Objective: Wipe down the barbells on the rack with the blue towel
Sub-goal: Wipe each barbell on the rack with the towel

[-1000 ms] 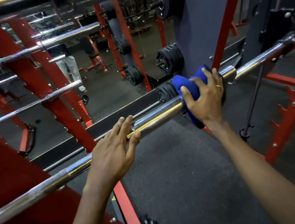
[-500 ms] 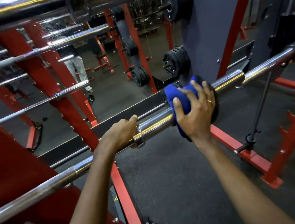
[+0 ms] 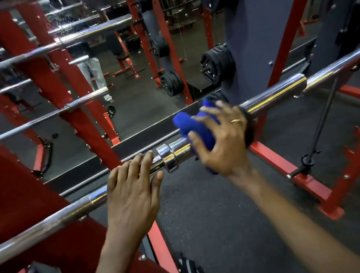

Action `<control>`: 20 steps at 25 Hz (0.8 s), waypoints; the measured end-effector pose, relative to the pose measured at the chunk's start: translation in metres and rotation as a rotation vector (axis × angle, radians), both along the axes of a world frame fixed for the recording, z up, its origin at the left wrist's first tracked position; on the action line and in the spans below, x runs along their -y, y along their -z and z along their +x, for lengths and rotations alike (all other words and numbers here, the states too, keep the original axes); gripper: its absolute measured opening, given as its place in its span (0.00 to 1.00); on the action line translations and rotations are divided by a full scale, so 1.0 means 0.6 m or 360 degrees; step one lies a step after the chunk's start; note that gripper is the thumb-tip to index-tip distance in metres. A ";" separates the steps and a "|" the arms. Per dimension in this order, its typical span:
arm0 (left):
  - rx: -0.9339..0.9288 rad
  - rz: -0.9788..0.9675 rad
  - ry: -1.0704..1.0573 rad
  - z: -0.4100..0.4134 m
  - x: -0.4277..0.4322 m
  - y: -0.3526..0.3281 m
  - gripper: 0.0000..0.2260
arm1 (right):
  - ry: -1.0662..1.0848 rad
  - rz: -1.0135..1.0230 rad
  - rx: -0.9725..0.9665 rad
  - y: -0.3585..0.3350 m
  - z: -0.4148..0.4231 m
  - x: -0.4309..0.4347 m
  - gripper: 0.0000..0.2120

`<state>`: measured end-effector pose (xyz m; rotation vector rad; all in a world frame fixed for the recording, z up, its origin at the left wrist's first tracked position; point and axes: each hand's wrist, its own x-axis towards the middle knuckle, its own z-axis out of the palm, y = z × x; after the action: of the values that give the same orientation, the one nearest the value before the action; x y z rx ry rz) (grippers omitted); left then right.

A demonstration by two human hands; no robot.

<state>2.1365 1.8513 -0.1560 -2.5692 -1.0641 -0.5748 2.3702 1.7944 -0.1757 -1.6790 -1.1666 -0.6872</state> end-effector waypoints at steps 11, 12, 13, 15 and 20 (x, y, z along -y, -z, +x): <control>-0.0012 -0.0086 -0.0130 0.007 0.005 -0.004 0.30 | -0.0304 0.1216 -0.2095 0.005 -0.062 -0.053 0.33; -0.0013 -0.0099 -0.0129 0.008 0.007 -0.005 0.30 | -0.0394 0.1375 -0.2451 -0.008 -0.053 -0.053 0.29; -0.0010 -0.0106 -0.0125 0.008 0.008 -0.007 0.30 | -0.0529 0.1475 -0.2759 -0.021 -0.046 -0.052 0.24; -0.0011 -0.0120 -0.0120 0.010 0.010 -0.010 0.30 | -0.0836 0.1639 -0.3023 -0.028 -0.057 -0.035 0.21; 0.0038 -0.0181 -0.0111 0.009 0.011 -0.010 0.29 | -0.1721 0.1283 -0.3142 0.012 -0.110 -0.057 0.29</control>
<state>2.1417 1.8448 -0.1498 -2.6151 -1.2225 -0.5434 2.3040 1.8284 -0.1830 -0.2475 -0.0255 0.9891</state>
